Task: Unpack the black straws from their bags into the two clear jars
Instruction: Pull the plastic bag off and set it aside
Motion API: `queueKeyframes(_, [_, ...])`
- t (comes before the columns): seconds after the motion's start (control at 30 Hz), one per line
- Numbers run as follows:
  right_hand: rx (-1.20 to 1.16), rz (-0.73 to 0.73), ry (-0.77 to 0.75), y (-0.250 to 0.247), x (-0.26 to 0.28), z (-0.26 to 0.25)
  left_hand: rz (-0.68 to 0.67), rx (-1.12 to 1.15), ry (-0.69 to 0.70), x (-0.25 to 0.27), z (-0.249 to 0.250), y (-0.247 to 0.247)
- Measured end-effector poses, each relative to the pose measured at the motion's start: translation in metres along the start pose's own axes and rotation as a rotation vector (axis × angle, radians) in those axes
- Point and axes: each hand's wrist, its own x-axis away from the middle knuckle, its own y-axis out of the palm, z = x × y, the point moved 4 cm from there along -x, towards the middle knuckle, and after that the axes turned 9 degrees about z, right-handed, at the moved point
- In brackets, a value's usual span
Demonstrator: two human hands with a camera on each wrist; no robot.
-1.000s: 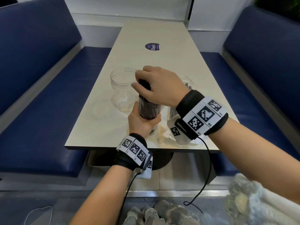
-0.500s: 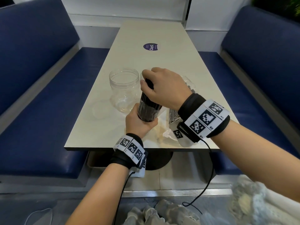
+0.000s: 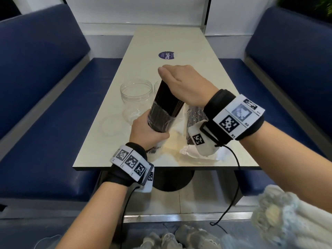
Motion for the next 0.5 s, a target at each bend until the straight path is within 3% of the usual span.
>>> queueKeyframes(0.3, [-0.372,0.063,0.119,-0.024,-0.023,0.003,-0.074,-0.334,0.064,-0.019,0.051,-0.051])
queueKeyframes(0.5, [-0.599,0.162,0.192,-0.03,-0.041,0.006,-0.053,-0.37,0.062,-0.029,0.068,-0.07])
